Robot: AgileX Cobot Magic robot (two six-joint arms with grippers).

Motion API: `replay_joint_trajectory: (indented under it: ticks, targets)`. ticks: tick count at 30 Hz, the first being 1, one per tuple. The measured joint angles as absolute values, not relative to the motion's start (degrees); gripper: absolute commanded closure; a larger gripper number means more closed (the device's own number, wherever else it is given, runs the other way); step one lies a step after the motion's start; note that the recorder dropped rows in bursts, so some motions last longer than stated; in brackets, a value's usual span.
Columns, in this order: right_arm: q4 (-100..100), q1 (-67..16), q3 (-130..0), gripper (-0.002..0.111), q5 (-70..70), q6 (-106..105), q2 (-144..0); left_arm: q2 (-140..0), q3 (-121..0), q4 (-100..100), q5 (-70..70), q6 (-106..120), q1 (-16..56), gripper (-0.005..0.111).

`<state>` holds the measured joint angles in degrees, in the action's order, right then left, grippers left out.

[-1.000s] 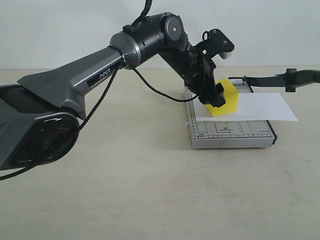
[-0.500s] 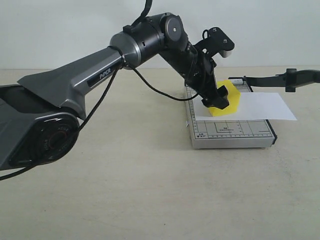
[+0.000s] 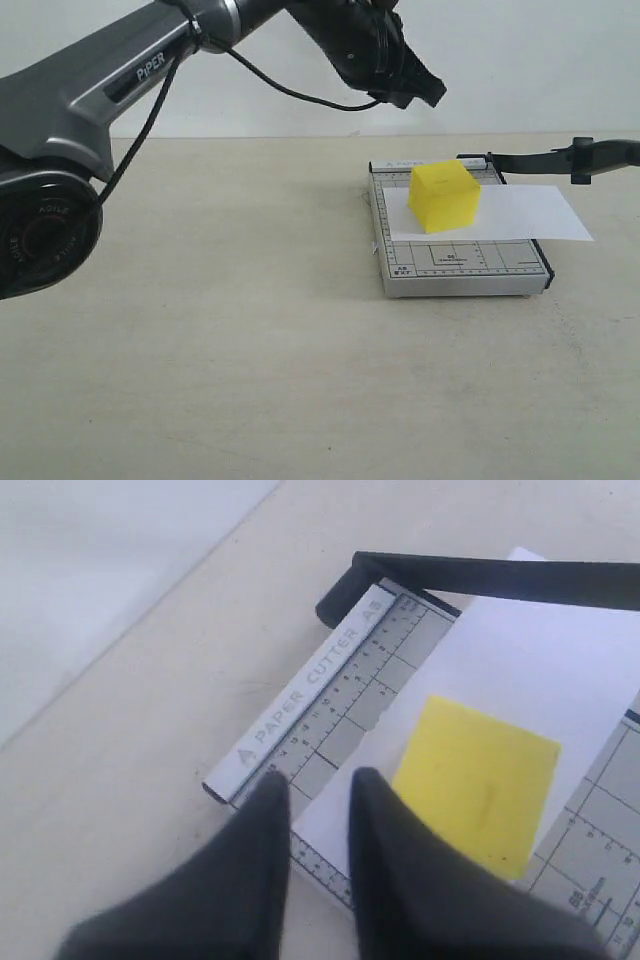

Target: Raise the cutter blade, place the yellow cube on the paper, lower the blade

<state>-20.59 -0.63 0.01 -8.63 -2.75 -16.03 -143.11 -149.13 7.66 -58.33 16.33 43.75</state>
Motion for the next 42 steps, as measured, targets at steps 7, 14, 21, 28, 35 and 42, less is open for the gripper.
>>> replay_joint_trajectory:
  ticks: [7,14,21,28,35,42]
  targets:
    - [-20.59,-0.63,0.01,0.108,-8.63,-2.75,-16.03,-143.09,-142.13,-2.88,-58.32,-3.99,41.54,0.102]
    - [-20.59,-0.63,0.01,0.108,-8.63,-2.79,-16.03,-118.96,-104.89,-15.02,-35.68,-12.57,38.63,0.102]
    - [-20.59,-0.63,0.01,0.108,-8.63,-2.89,-16.03,-89.59,-57.4,-22.9,1.25,-19.6,13.58,0.102]
    - [-20.59,-0.63,0.01,0.108,-8.63,-2.89,-16.03,-80.76,-52.91,-26.65,7.57,-29.45,-17.17,0.102]
    - [-20.59,-0.63,0.01,0.108,-8.63,-2.89,-16.03,-63.04,-50.09,-34.1,3.43,-32.11,-20.49,0.102]
    - [-20.59,-0.63,0.01,0.108,-8.63,-2.78,-16.03,-42.12,-44.47,-34.71,-1.28,-34.89,-12.21,0.102]
